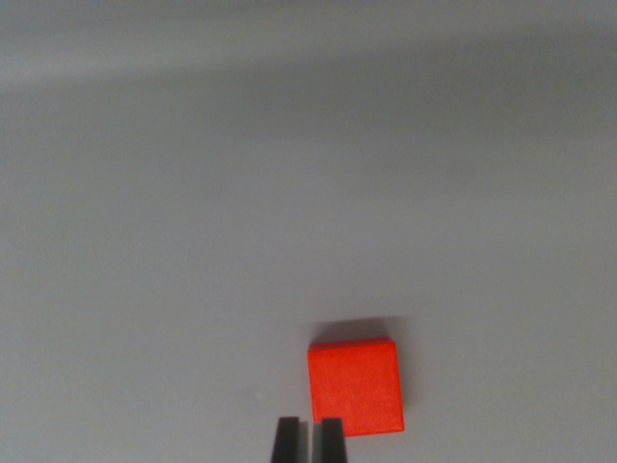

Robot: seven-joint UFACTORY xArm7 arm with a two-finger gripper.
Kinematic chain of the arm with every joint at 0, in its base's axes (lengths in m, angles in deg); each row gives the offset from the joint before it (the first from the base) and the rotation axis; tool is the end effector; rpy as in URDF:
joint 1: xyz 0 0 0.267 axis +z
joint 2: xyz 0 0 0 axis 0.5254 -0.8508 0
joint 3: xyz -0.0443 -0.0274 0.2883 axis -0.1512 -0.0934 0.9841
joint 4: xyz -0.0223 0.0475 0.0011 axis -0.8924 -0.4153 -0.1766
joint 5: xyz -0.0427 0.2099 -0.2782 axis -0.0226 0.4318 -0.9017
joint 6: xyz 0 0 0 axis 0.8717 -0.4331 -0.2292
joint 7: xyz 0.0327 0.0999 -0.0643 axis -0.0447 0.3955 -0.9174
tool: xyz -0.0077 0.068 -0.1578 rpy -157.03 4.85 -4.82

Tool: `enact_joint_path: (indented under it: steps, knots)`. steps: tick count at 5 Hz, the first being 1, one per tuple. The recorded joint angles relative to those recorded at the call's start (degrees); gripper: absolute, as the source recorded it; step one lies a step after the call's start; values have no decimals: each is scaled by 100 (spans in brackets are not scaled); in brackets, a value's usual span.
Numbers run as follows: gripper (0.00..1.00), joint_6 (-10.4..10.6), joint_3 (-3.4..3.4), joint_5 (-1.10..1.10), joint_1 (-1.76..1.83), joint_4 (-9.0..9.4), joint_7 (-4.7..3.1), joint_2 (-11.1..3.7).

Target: Reach red block

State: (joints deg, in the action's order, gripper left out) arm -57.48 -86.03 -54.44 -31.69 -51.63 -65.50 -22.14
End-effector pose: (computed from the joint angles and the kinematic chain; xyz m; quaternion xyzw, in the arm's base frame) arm 0.5362 -0.0194 0.1856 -0.9989 0.0435 -0.0185 0.0078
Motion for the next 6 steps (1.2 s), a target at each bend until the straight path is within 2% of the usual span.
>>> enact_joint_path:
  steps: [1,2,3,4,5,6]
  knots:
    - [0,267,-6,0,-14,164,-3,-111]
    - [0,267,-6,0,-14,164,-3,-111]
    - [0,529,-13,0,-28,325,-7,-219]
    - [0,529,-13,0,-28,325,-7,-219]
    - [0,785,-19,0,-41,483,-10,-326]
    - [0,785,-19,0,-41,483,-10,-326]
